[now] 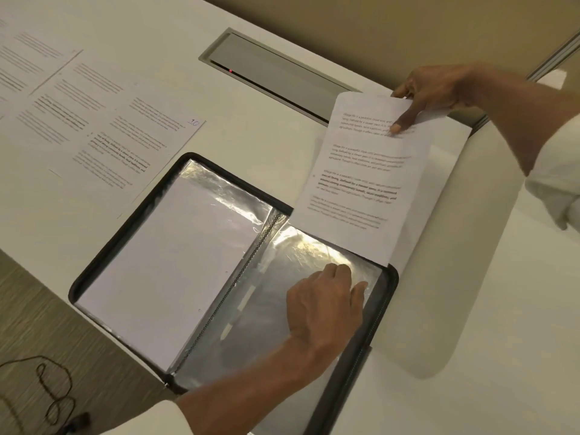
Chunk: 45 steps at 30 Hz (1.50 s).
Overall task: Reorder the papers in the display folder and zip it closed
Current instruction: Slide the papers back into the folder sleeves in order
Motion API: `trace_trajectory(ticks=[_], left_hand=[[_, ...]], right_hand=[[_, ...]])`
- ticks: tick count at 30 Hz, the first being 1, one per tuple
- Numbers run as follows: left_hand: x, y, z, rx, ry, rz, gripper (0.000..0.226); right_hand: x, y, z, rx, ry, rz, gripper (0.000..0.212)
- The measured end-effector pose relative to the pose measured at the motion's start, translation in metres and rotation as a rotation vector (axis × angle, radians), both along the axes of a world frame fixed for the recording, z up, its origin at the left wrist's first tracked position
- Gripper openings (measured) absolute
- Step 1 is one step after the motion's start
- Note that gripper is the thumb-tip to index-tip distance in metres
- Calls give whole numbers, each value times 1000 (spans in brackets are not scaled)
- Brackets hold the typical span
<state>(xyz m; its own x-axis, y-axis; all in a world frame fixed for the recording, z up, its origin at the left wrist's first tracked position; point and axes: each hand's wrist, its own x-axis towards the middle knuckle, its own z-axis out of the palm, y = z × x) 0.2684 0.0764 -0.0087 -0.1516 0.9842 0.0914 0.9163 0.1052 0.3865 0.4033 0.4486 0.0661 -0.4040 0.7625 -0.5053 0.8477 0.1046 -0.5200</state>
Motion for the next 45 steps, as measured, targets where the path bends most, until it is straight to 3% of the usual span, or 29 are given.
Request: trace_trajectory(ticks=[1,3,8,13,19,23,28,30,35,40,45], left_hand=[[1,0,-2,5,12,-15,37],[3,-2,-6,9,5,-25,49],[-6,-5,-25,85,-53,-161,58],[-14,-16,-43,-212,74,-381,101],[-18,-25,-54,-272,116,-483,118],[-25,-15,-55,-183,-35,-343,109],[-72,49,-49,59,-208,-37,63],[-99,86,-42,134,-255,46,54],[-150,168,-23,-132,-553,189,55],[-168,210,-18,-364,-729,95,60],[-169,226,-19,-530,-932,-28,48]], right_hand=[[-17,-8,16,-90,-48,-37,39],[-19,11,16,-49,-105,34,36],[-23,12,-4,-115,-36,-72,35],[-20,17,-19,-158,80,-183,37],[-19,16,-36,-204,167,-326,38],[-16,17,-40,-230,167,-267,47],[-16,12,-34,-242,252,-254,49],[-16,9,-29,-243,274,-240,45],[-14,1,-19,-260,316,-230,43],[-11,-5,-7,-267,353,-301,33],[-12,-5,-9,-243,434,-475,60]])
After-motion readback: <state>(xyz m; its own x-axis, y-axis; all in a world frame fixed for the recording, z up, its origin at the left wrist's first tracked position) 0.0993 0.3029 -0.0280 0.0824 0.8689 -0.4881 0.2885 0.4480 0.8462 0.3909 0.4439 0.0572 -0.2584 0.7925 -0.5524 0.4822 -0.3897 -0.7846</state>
